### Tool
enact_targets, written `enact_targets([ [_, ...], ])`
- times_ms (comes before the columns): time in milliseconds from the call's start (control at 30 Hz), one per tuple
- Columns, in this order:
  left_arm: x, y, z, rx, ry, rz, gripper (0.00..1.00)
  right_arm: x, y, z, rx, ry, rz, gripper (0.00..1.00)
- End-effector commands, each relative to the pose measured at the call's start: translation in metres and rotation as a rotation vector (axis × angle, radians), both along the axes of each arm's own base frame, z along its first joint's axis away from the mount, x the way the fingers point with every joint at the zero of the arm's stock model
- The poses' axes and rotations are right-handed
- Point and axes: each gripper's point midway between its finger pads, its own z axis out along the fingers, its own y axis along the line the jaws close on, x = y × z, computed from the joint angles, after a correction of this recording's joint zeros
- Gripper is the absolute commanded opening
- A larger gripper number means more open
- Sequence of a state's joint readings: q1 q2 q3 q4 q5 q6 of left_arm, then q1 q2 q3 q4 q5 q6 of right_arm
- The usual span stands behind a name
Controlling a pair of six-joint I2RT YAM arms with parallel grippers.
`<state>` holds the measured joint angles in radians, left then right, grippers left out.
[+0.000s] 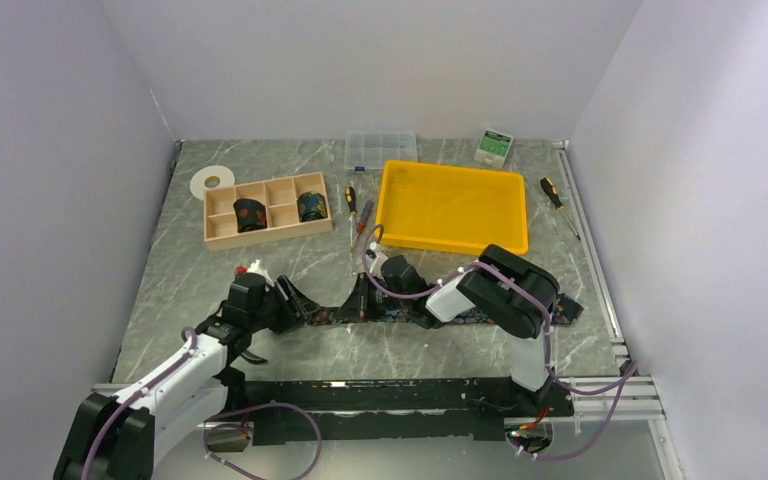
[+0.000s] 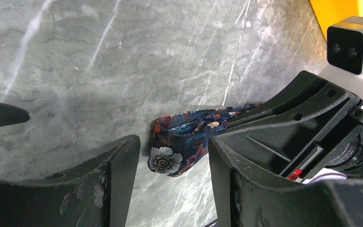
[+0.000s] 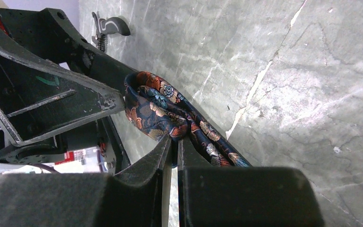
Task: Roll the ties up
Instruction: Roll the tie at the center of the board.
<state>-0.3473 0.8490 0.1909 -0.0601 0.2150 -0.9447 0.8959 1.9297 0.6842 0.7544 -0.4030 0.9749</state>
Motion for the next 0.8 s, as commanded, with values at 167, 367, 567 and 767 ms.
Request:
enact_targets([
  [167,-0.007,-0.013,-0.012,-0.036,0.026,-0.093,0.6,0.002,-0.017,-0.016,-0.063,-0.035,-0.018,0.01],
  [367,-0.01,-0.018,-0.02,-0.047,0.062,-0.129,0.41,0.004,-0.02,-0.017,-0.075,-0.041,-0.028,0.0],
  [567,-0.012,-0.016,-0.019,-0.041,0.062,-0.127,0.29,0.006,-0.024,-0.015,-0.096,-0.057,-0.038,0.01],
  [767,-0.012,-0.015,-0.017,-0.02,0.061,-0.138,0.1,0.01,-0.024,-0.01,-0.115,-0.079,-0.044,0.03],
])
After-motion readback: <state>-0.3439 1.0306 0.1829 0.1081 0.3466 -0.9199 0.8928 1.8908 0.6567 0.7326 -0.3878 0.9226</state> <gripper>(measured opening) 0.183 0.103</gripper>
